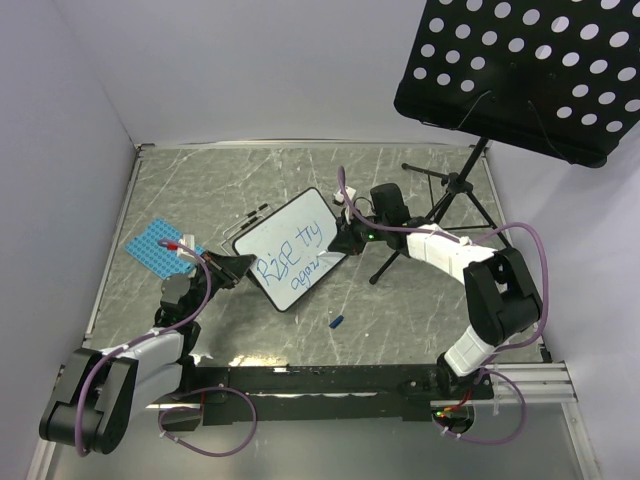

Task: Write a sentence on the whiteboard

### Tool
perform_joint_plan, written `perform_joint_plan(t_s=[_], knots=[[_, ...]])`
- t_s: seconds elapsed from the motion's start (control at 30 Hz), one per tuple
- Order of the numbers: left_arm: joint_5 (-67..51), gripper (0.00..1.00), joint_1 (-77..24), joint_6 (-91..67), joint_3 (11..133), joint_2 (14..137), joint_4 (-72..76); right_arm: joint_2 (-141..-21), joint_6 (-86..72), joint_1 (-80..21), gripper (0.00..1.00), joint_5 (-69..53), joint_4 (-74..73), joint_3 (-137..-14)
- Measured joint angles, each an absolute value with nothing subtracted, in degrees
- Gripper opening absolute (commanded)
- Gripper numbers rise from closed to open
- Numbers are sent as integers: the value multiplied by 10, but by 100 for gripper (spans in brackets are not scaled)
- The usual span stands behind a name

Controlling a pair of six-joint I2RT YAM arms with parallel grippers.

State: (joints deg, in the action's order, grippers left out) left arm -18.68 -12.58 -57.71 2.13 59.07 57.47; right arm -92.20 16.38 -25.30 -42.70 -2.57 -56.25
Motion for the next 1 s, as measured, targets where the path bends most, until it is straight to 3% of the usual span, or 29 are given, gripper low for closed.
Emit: perform_joint_plan(t_s=[1.0], knots=[[-186,1,-126,-577,21,590,573,-931,159,-243,0,-410,-37,-573]])
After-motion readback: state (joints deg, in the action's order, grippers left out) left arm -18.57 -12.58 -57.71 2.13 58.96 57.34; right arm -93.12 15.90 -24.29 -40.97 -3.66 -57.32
